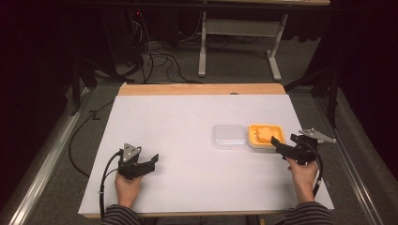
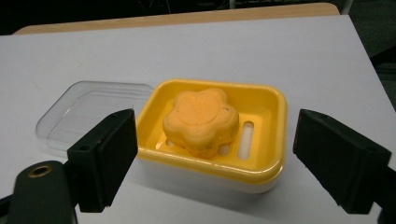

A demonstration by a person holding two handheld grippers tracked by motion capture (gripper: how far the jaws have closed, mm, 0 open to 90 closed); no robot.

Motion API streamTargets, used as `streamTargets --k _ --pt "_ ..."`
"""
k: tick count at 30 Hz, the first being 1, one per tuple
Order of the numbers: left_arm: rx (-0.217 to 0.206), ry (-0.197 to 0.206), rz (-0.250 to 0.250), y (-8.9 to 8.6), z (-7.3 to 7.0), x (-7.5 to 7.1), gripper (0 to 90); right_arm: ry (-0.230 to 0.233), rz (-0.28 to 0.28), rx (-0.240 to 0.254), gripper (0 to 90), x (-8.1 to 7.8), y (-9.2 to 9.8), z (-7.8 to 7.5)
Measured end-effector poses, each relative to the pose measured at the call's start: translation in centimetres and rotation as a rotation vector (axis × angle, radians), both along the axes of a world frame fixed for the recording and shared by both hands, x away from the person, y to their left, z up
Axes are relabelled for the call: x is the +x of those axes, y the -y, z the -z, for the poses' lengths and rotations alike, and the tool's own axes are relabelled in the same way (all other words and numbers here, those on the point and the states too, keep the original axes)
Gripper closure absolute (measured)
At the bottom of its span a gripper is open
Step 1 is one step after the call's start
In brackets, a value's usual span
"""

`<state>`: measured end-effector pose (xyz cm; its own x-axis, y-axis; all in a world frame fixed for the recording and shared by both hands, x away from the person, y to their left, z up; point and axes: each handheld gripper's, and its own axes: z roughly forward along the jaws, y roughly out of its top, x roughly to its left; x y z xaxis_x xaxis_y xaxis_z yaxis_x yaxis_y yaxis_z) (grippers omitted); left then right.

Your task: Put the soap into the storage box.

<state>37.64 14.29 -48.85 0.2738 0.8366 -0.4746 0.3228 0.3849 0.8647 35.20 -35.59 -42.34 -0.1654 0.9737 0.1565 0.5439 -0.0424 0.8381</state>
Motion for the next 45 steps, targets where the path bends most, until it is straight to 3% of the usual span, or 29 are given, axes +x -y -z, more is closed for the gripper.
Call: streamTargets --k 22,45 --pt "0.004 0.002 0.0 0.0 0.0 0.0 22.9 0.061 -0.026 0.016 14.6 -2.3 -0.9 0.8" --pt "0.001 -0.001 -0.001 0.0 0.0 0.0 23.0 0.062 -0.089 0.013 15.4 -2.8 -2.8 1.4"
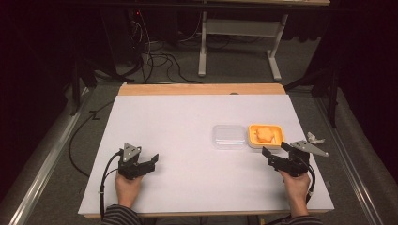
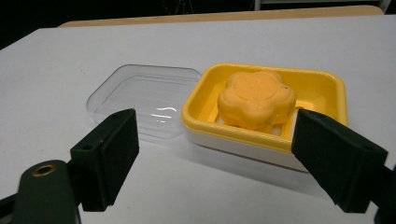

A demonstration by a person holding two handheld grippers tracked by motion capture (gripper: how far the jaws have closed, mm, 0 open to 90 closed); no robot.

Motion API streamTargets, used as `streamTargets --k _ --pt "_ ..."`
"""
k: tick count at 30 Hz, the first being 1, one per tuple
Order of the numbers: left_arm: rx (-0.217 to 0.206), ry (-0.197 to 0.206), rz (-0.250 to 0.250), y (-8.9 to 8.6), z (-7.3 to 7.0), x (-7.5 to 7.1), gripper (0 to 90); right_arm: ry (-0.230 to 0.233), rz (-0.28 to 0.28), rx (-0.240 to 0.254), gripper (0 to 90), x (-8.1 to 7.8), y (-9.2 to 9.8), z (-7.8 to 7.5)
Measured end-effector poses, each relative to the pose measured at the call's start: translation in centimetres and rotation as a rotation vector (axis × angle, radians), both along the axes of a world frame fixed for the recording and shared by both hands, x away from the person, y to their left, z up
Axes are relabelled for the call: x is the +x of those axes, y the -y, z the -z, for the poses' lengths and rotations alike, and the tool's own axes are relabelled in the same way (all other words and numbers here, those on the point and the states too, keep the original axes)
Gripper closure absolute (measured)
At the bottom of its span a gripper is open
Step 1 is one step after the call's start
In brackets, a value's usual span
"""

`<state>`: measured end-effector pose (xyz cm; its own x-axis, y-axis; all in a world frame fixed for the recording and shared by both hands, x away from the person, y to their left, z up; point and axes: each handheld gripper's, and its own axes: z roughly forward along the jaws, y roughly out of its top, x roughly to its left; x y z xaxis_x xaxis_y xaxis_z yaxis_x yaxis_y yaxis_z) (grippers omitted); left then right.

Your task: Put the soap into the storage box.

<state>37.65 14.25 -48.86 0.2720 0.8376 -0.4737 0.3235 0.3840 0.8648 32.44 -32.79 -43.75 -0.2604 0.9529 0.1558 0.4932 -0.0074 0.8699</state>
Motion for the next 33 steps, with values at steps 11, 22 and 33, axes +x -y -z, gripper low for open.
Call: streamTargets --k 11,22,33 --pt "-0.002 0.004 0.0 0.0 0.0 0.0 22.9 -0.011 -0.056 -0.037 15.5 -0.1 -1.5 0.1" --pt "-0.002 0.005 0.0 0.0 0.0 0.0 22.9 -0.019 -0.073 -0.039 16.2 -0.3 -2.3 0.7" --pt "-0.003 0.005 0.0 0.0 0.0 0.0 22.9 -0.026 -0.092 -0.059 16.7 -0.6 -3.5 1.3"
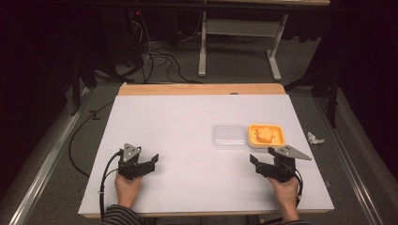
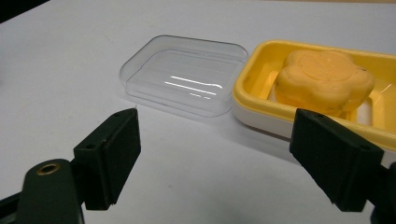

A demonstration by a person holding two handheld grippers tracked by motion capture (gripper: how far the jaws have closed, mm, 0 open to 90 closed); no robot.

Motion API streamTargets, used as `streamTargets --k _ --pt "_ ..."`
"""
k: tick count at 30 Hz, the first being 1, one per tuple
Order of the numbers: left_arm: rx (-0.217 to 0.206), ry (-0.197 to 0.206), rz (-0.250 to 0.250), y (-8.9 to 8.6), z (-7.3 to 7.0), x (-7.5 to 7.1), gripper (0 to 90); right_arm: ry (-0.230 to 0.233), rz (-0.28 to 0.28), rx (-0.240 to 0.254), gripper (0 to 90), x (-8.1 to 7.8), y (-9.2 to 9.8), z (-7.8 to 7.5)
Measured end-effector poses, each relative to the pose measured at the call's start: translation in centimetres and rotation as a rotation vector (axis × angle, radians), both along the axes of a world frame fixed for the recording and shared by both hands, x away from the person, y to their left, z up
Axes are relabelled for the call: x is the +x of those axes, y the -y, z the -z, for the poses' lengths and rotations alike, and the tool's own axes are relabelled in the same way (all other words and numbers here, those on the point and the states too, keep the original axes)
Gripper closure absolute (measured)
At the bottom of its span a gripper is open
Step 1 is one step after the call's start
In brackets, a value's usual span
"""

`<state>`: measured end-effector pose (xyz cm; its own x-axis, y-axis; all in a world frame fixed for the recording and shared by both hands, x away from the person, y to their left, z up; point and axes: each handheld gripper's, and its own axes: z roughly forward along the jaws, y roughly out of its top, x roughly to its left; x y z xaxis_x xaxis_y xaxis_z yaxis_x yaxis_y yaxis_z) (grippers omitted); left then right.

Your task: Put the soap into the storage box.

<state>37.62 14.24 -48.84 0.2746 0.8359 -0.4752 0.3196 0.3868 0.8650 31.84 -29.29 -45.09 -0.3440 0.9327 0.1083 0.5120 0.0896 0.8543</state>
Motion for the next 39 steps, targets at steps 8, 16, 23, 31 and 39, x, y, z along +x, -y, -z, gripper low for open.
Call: streamTargets --k 8,16,23,31,39 --pt "-0.001 0.001 0.0 0.0 0.0 0.0 22.9 -0.003 -0.015 -0.019 17.4 0.1 -0.8 0.3" --pt "-0.003 0.002 0.001 0.0 0.0 0.0 22.8 -0.025 -0.03 -0.044 20.0 0.2 -1.7 0.7" --pt "0.0 0.001 0.002 0.0 0.0 0.0 22.8 -0.048 -0.038 -0.067 22.3 0.5 -2.3 1.2" --pt "0.001 0.001 0.003 0.0 0.0 -0.1 22.8 -0.066 -0.053 -0.092 23.6 0.8 -3.1 1.6" --pt "0.002 0.003 0.003 0.0 0.0 -0.1 22.8 -0.081 -0.05 -0.114 25.6 1.0 -3.6 2.0"
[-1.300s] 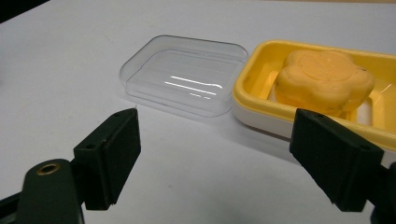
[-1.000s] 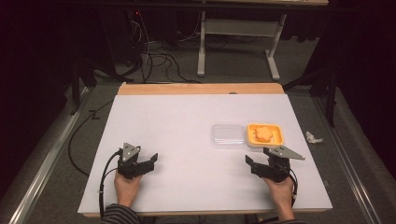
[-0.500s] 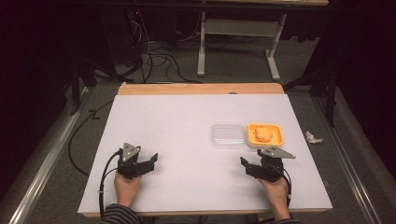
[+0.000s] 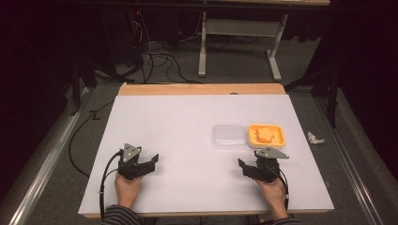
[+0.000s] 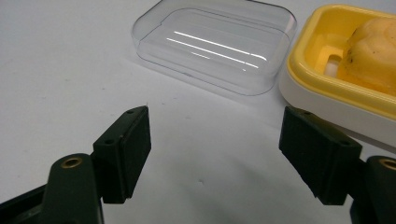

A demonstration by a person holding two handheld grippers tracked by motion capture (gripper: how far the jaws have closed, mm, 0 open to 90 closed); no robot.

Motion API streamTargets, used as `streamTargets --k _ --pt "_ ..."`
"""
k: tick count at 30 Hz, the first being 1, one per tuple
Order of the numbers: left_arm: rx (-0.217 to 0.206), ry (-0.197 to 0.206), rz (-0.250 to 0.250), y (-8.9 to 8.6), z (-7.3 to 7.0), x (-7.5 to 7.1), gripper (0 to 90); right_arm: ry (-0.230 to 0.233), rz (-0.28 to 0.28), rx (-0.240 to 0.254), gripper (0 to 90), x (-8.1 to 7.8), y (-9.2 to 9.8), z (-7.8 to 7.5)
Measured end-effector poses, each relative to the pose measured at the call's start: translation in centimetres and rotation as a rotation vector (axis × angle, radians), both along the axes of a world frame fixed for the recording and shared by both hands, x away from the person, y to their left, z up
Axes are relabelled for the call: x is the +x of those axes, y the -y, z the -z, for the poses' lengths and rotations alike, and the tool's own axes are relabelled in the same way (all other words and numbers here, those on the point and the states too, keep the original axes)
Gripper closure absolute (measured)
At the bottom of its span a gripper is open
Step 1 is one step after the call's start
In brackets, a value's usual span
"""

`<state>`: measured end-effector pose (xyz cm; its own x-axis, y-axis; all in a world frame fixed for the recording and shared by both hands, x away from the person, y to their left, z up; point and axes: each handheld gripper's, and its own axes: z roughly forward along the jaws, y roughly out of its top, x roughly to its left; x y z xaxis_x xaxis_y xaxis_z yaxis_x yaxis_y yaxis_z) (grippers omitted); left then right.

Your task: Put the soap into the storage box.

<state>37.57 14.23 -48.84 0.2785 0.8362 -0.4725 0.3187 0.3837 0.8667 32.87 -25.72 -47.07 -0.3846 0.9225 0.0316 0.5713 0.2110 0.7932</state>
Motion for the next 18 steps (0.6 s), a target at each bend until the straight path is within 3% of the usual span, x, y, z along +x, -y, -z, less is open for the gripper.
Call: streamTargets --k 18 --pt "-0.004 -0.002 -0.003 0.05 0.0 0.04 23.0 -0.011 -0.004 -0.051 25.4 0.26 -0.56 0.9"
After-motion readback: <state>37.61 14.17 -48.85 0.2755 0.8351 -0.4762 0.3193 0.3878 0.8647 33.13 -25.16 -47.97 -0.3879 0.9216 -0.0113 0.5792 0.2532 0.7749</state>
